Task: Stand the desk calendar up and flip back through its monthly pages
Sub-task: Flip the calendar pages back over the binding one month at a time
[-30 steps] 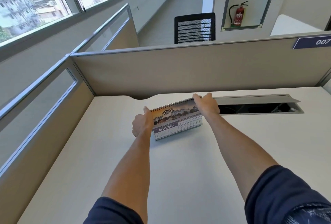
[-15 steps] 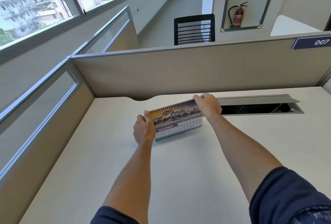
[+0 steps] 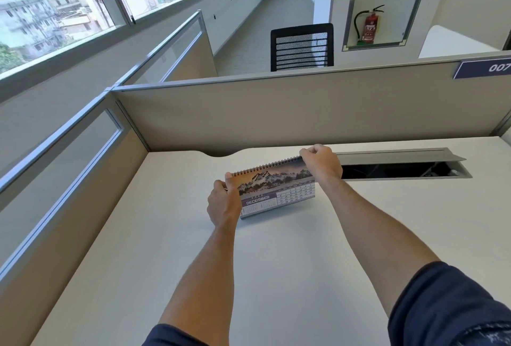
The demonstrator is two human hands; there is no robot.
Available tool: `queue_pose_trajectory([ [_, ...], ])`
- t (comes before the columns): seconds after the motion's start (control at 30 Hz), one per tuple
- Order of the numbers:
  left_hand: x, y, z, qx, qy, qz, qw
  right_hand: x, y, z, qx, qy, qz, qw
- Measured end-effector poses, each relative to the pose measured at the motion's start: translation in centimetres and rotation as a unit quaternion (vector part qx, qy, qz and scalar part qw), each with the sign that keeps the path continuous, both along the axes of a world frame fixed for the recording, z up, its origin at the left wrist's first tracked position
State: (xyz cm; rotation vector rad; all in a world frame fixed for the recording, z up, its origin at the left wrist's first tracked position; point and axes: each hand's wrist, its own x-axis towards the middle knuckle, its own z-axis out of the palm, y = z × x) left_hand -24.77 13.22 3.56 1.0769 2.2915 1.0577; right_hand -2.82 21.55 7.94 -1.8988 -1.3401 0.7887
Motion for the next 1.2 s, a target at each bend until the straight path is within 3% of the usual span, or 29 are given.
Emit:
queue_pose_trajectory([
  [0.4, 0.1, -0.1, 0.0, -0.006, 0.001, 0.003, 1.0, 0.1, 0.4, -0.1, -0.013, 0.017, 0.006, 1.0],
  [0.6, 0.1, 0.0, -0.1, -0.006, -0.014, 0.0, 1.0, 0.0, 0.8, -0.5, 0.042, 0.209, 0.024, 0.977],
  [0.93, 0.1, -0.4, 1.1, 0.028, -0.136, -0.021, 0.99, 0.3, 0.0, -0.2, 0.089, 0.381, 0.015, 0.92],
  [1.2, -1.9, -0.1, 1.8, 0.044, -0.312, 0.021, 0.949, 1.9, -0.3, -1.0, 0.133, 0.359, -0.008, 0.924],
])
